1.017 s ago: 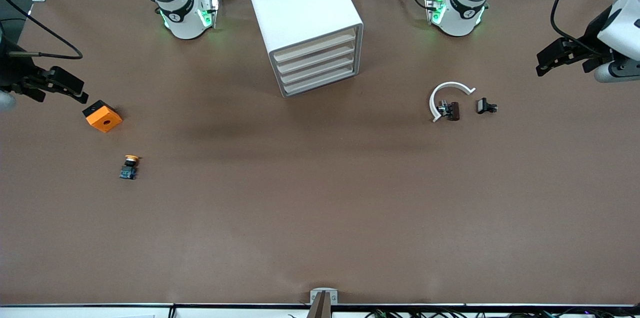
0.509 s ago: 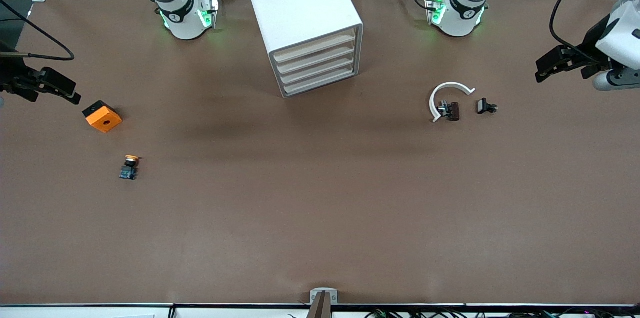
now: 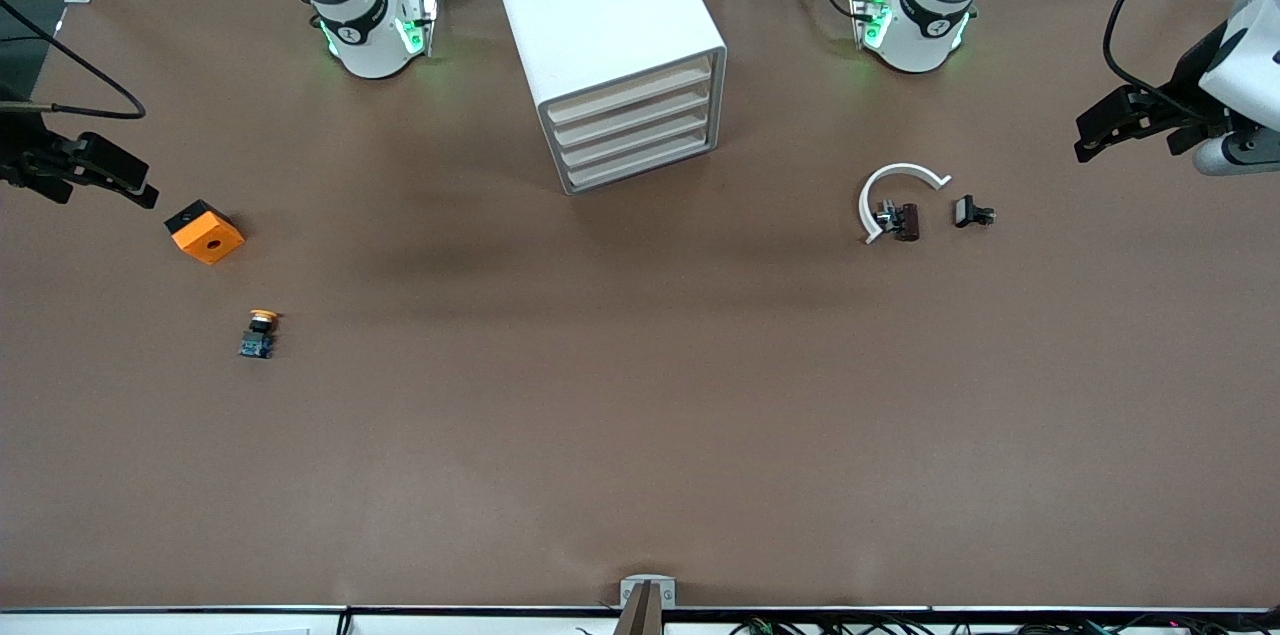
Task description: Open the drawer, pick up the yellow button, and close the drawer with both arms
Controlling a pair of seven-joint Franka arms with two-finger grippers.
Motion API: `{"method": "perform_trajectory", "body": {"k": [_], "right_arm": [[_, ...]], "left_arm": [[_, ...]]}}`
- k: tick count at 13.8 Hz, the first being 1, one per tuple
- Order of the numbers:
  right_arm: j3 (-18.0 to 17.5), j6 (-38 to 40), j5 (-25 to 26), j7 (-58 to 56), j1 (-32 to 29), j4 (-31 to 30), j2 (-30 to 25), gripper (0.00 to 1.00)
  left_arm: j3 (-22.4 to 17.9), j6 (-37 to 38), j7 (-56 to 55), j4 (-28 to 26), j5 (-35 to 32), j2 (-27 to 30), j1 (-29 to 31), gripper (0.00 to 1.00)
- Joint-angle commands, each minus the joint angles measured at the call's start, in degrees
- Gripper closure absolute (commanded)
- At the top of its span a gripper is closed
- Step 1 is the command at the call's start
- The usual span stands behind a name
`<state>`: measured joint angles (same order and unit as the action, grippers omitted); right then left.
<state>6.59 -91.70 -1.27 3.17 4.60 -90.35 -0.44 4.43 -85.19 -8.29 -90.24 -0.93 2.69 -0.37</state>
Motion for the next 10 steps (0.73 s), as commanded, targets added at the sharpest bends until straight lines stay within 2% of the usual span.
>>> {"method": "perform_trajectory", "body": {"k": [1,10], "right_arm": [[0.97,0.91,-0.57,0.26,1.03,1.4,0.52,0.0],[0.97,0.73,-0.57,0.17,0.94,1.93,0.7,0.0]], "left_arm": [[-0.04,0.9,0.91,-0.72,0.23,1.0,-0.51,0.0],[0.75,0.99,0.91,-0.11,0.05,0.56,-0.42,0.0]]}}
